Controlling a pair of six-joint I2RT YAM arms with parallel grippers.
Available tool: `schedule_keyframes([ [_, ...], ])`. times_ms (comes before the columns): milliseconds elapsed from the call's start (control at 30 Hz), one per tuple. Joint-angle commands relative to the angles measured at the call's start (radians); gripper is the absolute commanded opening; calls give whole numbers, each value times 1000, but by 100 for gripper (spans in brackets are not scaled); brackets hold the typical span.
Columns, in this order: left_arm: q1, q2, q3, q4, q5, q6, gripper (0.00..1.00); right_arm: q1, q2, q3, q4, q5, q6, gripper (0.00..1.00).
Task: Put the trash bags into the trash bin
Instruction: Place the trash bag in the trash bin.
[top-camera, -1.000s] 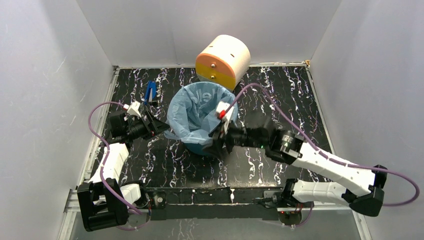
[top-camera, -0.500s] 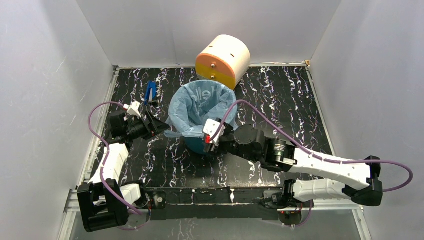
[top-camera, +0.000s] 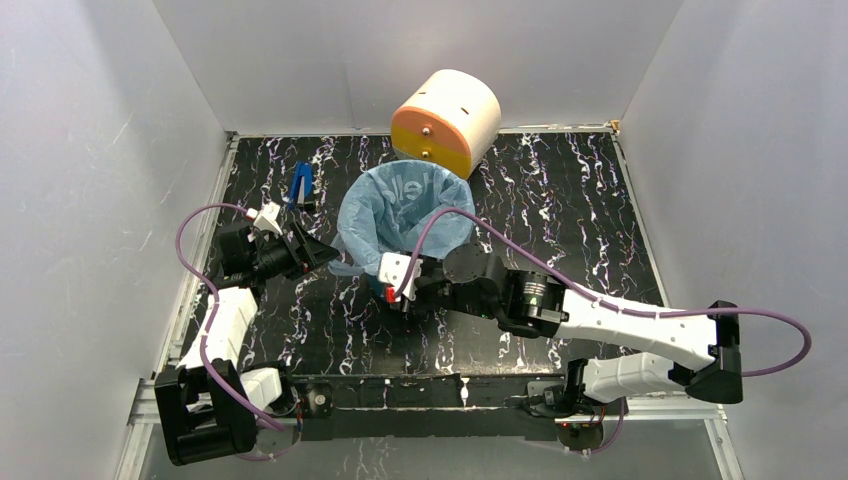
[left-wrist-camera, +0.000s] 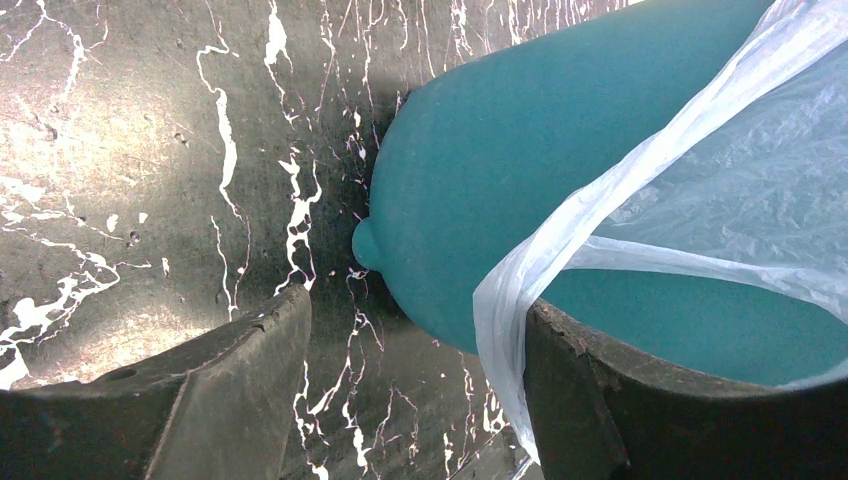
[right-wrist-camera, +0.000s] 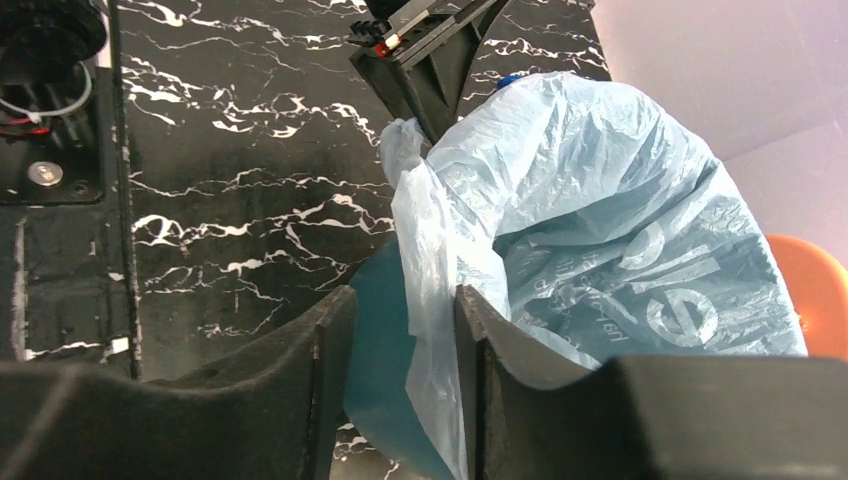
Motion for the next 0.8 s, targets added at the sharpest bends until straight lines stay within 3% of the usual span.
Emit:
schedule_keyframes([
  [0,-1,-26,-11,-6,19,13,71,3,8,52,100,-2,-40,45],
  [167,-2,-25,-11,-6,18,13,71,3,1,56,103,-10,-40,35],
  [267,-1,-24,-10,-6,18,13,71,4,-4,52,103,-4,-32,24],
  [400,-1,-25,-11,-5,17,13,71,4,13,65,60,-17,-23,0],
  [767,-2,-22,-10,-6,17,13,71,3,19,54,-30,-77,41,0],
])
